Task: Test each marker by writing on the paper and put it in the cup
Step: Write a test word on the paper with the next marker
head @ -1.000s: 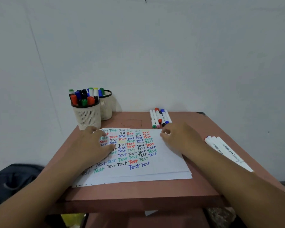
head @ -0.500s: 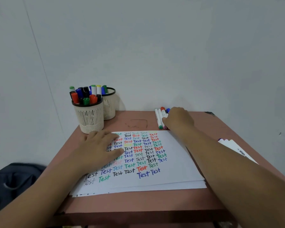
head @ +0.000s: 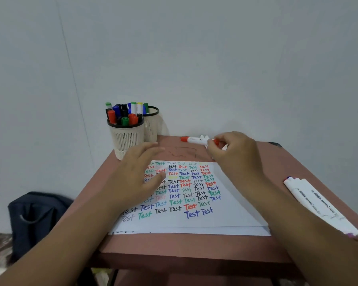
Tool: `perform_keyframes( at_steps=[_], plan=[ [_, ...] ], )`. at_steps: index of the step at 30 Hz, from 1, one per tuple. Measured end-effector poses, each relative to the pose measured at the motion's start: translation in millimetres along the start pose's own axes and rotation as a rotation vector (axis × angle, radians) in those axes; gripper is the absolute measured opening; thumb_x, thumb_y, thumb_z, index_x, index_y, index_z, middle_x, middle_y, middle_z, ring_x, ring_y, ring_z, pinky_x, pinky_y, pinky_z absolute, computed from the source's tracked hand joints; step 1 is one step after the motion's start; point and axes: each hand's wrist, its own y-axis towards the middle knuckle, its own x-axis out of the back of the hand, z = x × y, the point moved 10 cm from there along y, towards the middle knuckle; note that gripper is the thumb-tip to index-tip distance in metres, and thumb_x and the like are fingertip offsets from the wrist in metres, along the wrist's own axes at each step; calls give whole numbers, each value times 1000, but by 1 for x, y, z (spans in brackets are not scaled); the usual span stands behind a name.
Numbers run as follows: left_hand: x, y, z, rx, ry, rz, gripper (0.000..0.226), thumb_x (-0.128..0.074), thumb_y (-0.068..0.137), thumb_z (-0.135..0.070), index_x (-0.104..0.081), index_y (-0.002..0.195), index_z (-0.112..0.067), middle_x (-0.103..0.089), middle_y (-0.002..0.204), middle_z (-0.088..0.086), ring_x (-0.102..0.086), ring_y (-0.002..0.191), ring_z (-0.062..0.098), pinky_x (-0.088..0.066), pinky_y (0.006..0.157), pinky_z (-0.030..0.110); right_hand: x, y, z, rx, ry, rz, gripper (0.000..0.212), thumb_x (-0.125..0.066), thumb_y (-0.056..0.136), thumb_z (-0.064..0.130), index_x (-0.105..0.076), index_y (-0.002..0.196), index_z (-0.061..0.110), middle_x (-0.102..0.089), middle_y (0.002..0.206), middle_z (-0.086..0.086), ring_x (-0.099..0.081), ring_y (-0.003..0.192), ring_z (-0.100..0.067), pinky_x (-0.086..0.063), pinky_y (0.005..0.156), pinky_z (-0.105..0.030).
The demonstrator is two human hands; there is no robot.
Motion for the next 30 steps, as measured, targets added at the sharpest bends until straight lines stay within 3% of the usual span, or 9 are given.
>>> perform_keyframes(
  at_steps=[3,6,8,11,15,20,25,27,30],
  plan=[
    [2,-1,-13,-54,6,-34,65,-56,97,-48,-30,154,-32,-26,157,-19,-14,139,-13,-12,111,11,-4,-27,28,-5,248,74,13,-73,89,24,-78,77,21,-59,59,13,-52,59,-6,-36,56,-17],
    [-2,0,-13,-68,13,-49,60,-49,100,-46,-34,154,-23,-43,149,-6,-36,137,6,-26,111,20,-14,-45,44,-69,405,156,7,-75,89,23,-81,86,24,-69,66,12,-58,63,-2,-43,56,-13],
    [-6,1,-5,5,-8,-17,42,-47,103,-41,-50,139,-22,-56,127,-4,-48,114,11,-40,97,26,-21,-50,48,-132,514,166,7,-74,92,22,-80,90,23,-70,69,18,-61,63,2,-45,56,-11],
    [-6,3,-2,38,28,4,27,-43,103,-39,-57,106,-16,-53,93,-3,-46,82,15,-46,75,42,-36,-52,45,-273,683,159,8,-70,96,23,-78,96,19,-76,80,9,-71,73,-7,-58,66,-21],
    [3,-2,-3,44,-43,-34,46,-29,100,-57,-56,102,-20,-55,77,-7,-52,69,10,-48,64,39,-69,-54,52,-500,1080,262,8,-75,92,10,-76,101,10,-78,87,-3,-74,87,-19,-61,92,-37],
    [10,-6,5,116,-117,-44,53,-36,89,-76,-55,119,-36,-59,74,-8,-56,70,4,-46,60,28,-65,-46,55,-432,929,240,4,-72,96,18,-74,99,19,-78,88,-2,-75,84,-16,-62,82,-34],
    [-1,-6,7,85,-167,24,97,-28,69,-97,-22,147,-40,-51,91,-16,-53,84,1,-42,66,24,-42,-37,20,-583,1042,132,13,-50,107,23,-52,108,10,-76,80,-12,-74,69,-25,-58,60,-33],
    [-4,-6,4,64,-171,51,93,-26,72,-96,-23,147,-42,-51,90,-14,-53,82,3,-45,68,27,-33,-37,-1,-627,1026,151,18,-56,105,17,-50,115,2,-76,77,-15,-72,65,-21,-58,60,-30],
    [-8,-5,-6,41,-123,120,64,-36,79,-89,-39,131,-53,-52,79,-14,-51,75,2,-37,63,25,-25,-46,-27,-636,1019,232,43,-72,92,-1,-49,128,-1,-71,95,-17,-71,75,-18,-60,70,-26]
  ],
)
